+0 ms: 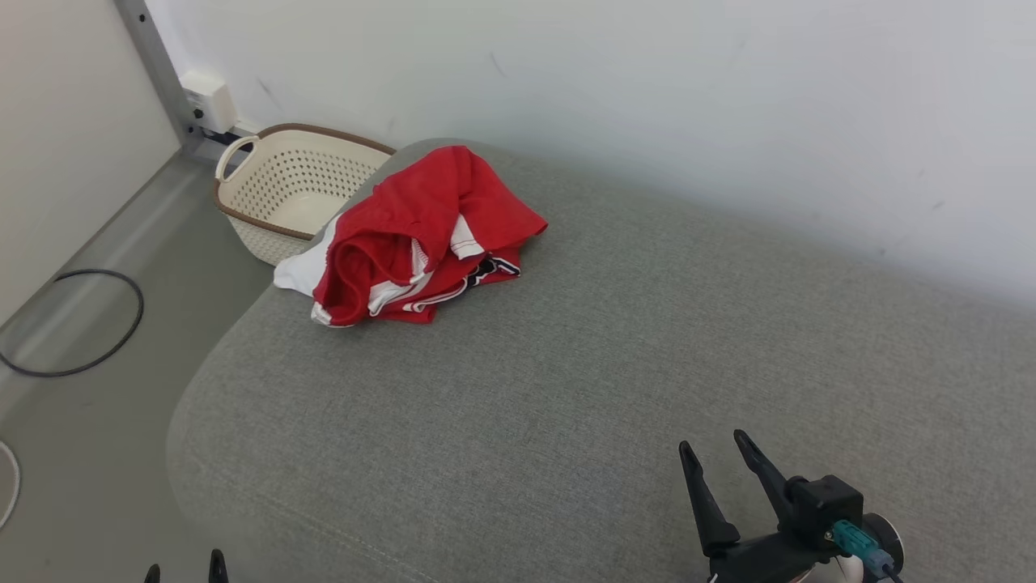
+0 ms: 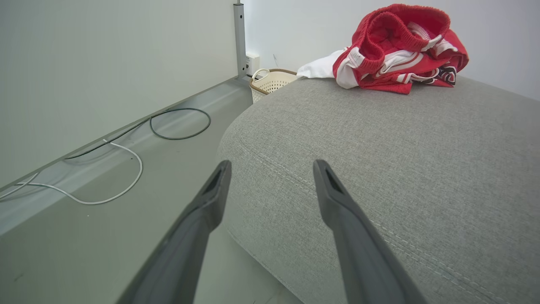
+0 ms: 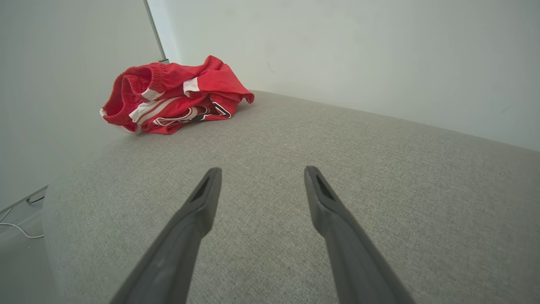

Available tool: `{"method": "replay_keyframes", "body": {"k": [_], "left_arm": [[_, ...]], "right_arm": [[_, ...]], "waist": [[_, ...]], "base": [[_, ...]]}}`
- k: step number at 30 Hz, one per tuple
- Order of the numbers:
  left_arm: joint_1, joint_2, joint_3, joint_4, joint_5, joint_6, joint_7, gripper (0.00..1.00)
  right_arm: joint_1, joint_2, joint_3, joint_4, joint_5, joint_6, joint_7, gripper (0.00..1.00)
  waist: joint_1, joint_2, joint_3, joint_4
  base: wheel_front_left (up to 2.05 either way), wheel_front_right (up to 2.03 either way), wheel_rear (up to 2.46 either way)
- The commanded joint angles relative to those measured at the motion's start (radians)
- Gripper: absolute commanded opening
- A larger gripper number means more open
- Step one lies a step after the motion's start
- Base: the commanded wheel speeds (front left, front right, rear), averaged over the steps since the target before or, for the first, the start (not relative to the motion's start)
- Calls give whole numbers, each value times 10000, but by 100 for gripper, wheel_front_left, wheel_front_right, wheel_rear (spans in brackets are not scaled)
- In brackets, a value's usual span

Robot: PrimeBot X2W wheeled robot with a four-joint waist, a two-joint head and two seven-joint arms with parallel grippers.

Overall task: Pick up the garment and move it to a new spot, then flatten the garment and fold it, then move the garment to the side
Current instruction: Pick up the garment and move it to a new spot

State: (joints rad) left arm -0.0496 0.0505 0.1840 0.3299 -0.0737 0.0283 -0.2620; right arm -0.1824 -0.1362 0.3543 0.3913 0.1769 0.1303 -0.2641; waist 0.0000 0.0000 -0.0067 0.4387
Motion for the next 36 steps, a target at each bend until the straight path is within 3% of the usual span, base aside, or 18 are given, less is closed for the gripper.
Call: {"method": "replay_keyframes", "body": {"k": [1, 11, 19, 36], "left_arm": [[163, -1, 35, 21, 72, 45, -44, 100], [-262, 5, 110, 232, -211, 56, -43, 100], [-1586, 144, 217, 920, -135, -621, -43, 100], [-5539, 2059, -48, 3529, 417, -1280, -43, 100]], "right_arm": [[53, 17, -24, 46, 133, 7, -4, 100], [-97, -209, 166, -25, 61, 7, -3, 100], [-346, -560, 210, -233, -91, 8, -3, 100], [-623, -1038, 143, -480, 72, 8, -3, 100]], "waist": [[0, 0, -64, 303], [0, 0, 262, -224], [0, 0, 922, -798], [0, 0, 2045, -2506]], "base": [[0, 0, 0], [0, 0, 0], [0, 0, 0], [0, 0, 0]]}}
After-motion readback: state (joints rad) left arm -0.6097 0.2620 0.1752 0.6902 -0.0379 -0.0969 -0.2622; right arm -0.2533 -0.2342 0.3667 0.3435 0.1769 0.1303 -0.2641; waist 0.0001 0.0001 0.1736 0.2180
